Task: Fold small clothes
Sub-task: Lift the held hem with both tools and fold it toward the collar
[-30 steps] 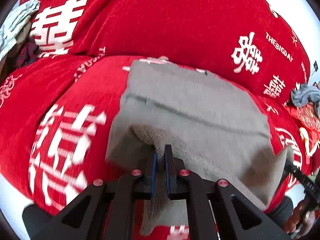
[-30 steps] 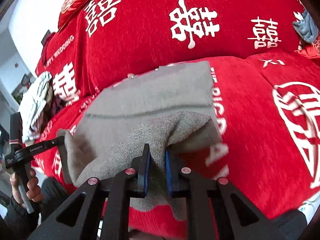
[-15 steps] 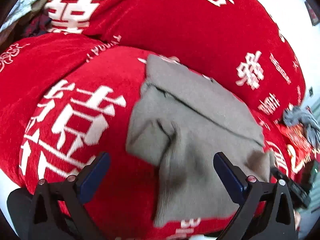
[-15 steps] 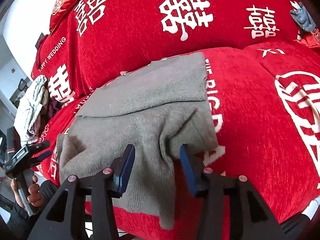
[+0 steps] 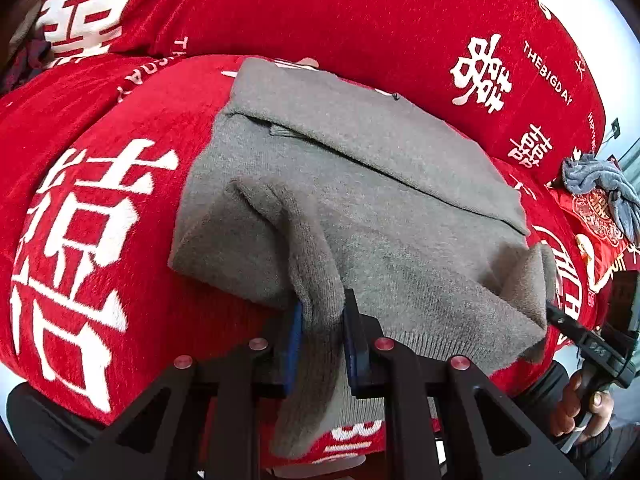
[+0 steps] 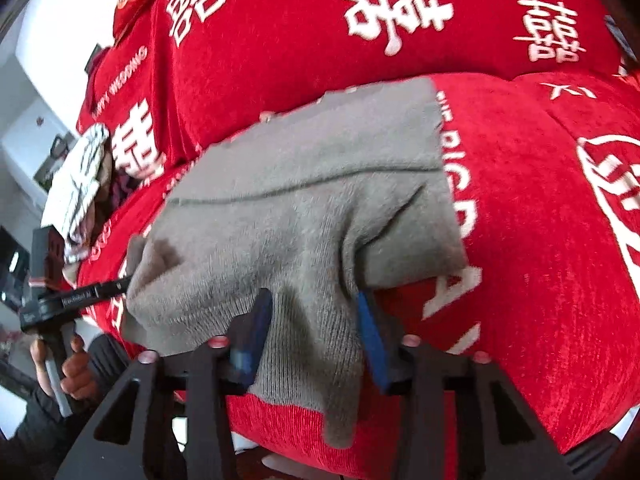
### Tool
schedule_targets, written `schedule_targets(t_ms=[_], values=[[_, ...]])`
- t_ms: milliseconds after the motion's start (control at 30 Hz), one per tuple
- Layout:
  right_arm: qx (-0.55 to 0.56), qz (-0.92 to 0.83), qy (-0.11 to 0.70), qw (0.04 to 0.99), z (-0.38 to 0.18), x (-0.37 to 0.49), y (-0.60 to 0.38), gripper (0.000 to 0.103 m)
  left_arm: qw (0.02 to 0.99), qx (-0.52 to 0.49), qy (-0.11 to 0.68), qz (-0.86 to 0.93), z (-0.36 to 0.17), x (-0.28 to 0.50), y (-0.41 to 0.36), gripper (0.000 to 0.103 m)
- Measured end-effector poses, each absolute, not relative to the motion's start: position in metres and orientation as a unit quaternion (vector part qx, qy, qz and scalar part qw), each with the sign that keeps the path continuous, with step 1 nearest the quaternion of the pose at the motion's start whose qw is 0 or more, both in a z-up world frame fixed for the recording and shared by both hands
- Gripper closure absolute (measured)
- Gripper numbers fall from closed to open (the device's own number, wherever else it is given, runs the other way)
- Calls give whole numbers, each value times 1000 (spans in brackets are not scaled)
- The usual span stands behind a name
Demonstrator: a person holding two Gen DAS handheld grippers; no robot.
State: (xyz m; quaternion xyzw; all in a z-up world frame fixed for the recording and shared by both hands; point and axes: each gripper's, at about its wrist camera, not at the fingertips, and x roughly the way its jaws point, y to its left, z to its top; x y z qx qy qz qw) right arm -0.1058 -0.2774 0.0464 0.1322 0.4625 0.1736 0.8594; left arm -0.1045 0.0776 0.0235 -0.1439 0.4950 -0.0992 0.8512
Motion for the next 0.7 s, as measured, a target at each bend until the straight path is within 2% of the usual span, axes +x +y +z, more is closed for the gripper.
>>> schedule_targets(t_ms=[367, 400, 433, 467, 500, 533, 567, 700], values=[[156, 176, 472, 850, 35, -107, -283, 66, 850, -155, 495, -96, 13, -110, 87, 82], [154, 177, 473, 849, 35, -106, -282, 66, 848, -155, 498, -95, 11, -108, 87, 81], [152, 177, 474, 849, 34, -106, -281, 66, 845, -157, 503, -93, 8, -106, 86, 68], [149, 176, 475, 849, 33, -106, -280, 67, 845, -164, 500, -95, 8, -106, 87, 67], [146, 173, 471, 852, 33, -108, -279, 77, 847, -168, 495, -96, 9, -108, 88, 67], [143, 171, 468, 855, 35, -109, -279, 85, 848, -169, 492, -103, 10, -109, 88, 79], [143, 173, 467, 856, 36, -110, -279, 88, 848, -169, 490, -111, 12, -110, 88, 90], [137, 184, 440, 868, 54, -121, -278, 92, 866, -157, 461, -114, 32, -123, 88, 90]])
